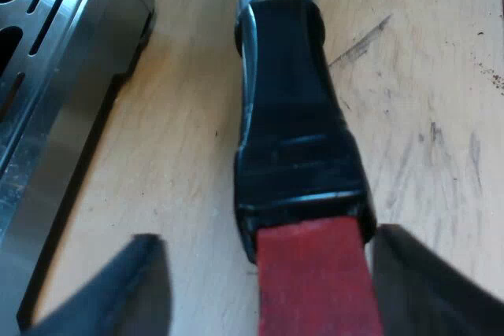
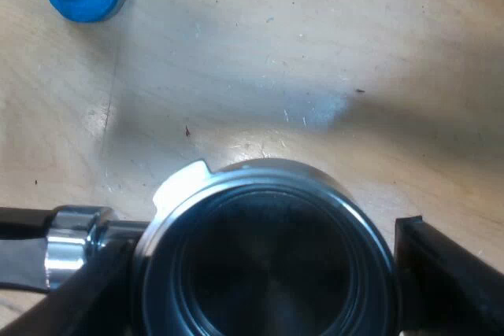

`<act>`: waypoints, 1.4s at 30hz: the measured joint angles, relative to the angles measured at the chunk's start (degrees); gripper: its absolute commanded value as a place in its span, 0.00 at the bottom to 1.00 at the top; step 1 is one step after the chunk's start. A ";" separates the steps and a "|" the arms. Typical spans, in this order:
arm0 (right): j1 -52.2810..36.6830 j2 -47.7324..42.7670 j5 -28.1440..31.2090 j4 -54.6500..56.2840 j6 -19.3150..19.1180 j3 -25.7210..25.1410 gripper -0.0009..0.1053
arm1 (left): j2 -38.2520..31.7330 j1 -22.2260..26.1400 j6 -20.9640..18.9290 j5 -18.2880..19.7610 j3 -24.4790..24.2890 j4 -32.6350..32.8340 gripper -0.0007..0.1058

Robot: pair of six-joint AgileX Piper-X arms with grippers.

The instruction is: Put the handle in the coffee machine

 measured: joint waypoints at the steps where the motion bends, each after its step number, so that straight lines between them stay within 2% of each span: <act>1: 0.00 0.00 0.00 0.00 0.00 0.00 0.01 | 0.00 0.00 0.00 0.00 0.00 0.00 0.39; 3: 0.00 0.00 0.00 0.00 0.00 0.00 0.01 | 0.00 0.00 0.00 0.00 0.00 0.00 0.30; 5: 0.00 0.00 0.20 0.00 0.23 -0.12 0.01 | 0.00 0.00 0.00 0.00 0.00 0.00 0.13; 7: 0.00 0.00 0.24 0.00 0.47 -0.09 0.01 | 0.00 0.00 0.00 -0.18 0.00 0.00 0.01; 22: 0.00 0.00 0.24 0.00 0.48 -0.09 0.01 | 0.00 0.11 0.00 -0.16 0.00 0.00 0.01; 30: 0.00 0.00 2.55 -0.12 0.57 -0.22 0.01 | 0.00 0.11 -0.15 -0.16 0.00 0.00 0.01; 32: 0.00 0.00 2.55 -0.12 0.57 -0.22 0.09 | 0.00 0.11 -1.11 -0.16 0.00 0.00 0.01; 33: 0.00 0.00 2.66 -0.12 0.57 -0.22 0.16 | 0.00 0.11 -1.77 -0.05 0.00 0.00 0.01; 35: 0.00 0.00 2.82 -0.35 0.57 -0.22 0.42 | 0.00 0.11 -2.26 -0.03 0.00 0.00 0.01; 36: 0.00 0.00 2.82 -0.38 0.45 -0.22 0.47 | 0.00 0.11 -2.25 -0.03 0.00 0.00 0.01; 38: 0.00 0.00 2.92 -0.48 0.43 -0.22 0.72 | 0.00 0.11 -2.50 -0.03 0.00 0.00 0.01; 39: 0.00 0.00 2.89 -0.48 0.20 -0.22 0.72 | 0.00 0.11 -2.61 -0.03 0.00 0.00 0.01; 40: 0.00 0.00 2.89 -0.48 -0.27 -0.22 0.78 | 0.00 0.11 -2.66 -0.03 0.00 0.00 0.01; 42: 0.00 0.00 3.98 -0.60 -1.38 -0.22 0.78 | 0.00 0.11 -2.81 -0.03 0.00 0.00 0.01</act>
